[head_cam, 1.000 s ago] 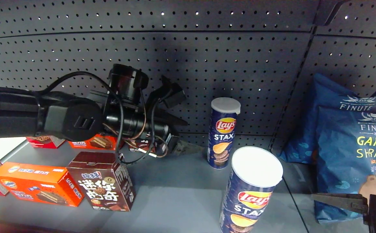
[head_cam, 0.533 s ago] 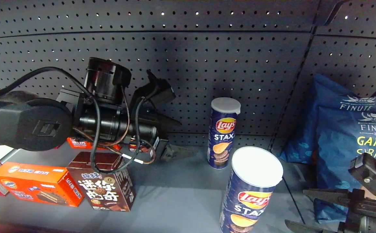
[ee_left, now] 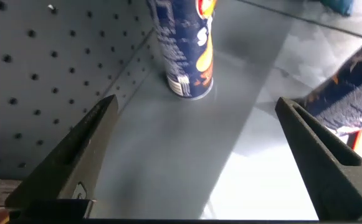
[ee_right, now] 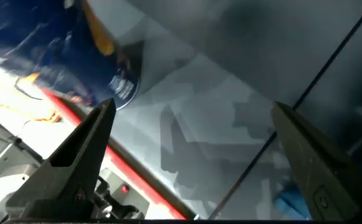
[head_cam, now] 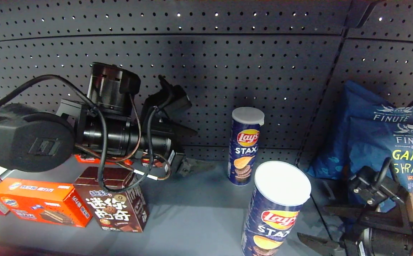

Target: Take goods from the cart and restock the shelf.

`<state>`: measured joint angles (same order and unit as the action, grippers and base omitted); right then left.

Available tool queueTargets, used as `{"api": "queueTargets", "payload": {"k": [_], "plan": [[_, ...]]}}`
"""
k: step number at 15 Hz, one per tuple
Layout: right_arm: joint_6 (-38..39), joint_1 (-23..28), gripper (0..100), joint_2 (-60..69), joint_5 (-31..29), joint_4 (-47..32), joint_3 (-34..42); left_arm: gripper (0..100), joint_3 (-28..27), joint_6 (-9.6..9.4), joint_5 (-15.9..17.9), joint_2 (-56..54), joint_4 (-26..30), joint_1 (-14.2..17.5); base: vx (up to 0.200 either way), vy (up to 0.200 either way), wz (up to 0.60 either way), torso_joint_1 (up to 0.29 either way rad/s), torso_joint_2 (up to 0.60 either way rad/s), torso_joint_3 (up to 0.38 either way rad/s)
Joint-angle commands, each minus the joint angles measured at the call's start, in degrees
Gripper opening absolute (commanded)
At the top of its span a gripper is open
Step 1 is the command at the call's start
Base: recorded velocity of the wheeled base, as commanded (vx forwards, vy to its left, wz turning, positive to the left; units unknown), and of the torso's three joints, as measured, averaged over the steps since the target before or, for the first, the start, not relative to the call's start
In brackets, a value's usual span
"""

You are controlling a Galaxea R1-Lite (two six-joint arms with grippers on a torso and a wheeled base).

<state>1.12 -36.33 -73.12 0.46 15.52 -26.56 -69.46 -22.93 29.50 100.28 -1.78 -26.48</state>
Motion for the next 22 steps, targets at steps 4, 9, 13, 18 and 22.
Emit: {"api": "queueTargets", "payload": {"k": [4,9,13,18,22], "plan": [[-0.1,-0.9,100,-3.2,0.2,0.0,-1.1,100,2.4,0.25,0.0,-0.2,-2.3,0.2,0.000,0.000,0.00,0.000,0.00,0.000],[-0.1,-3.3,100,-5.5,0.1,0.0,-3.1,100,2.3,0.25,-0.1,-0.2,-2.4,0.5,0.000,0.000,0.00,0.000,0.00,0.000],[-0.1,-3.9,100,-6.5,0.2,0.2,-3.7,100,2.3,0.25,0.0,-0.1,-2.4,0.8,0.000,0.000,0.00,0.000,0.00,0.000],[-0.1,-4.3,100,-8.2,0.2,1.0,-4.5,100,2.2,0.25,-0.1,-0.1,-2.4,0.8,0.000,0.000,0.00,0.000,0.00,0.000],[0.0,-4.5,100,-8.8,0.4,1.0,-4.5,100,2.2,0.25,-0.1,-0.1,-2.4,0.8,0.000,0.000,0.00,0.000,0.00,0.000]]}}
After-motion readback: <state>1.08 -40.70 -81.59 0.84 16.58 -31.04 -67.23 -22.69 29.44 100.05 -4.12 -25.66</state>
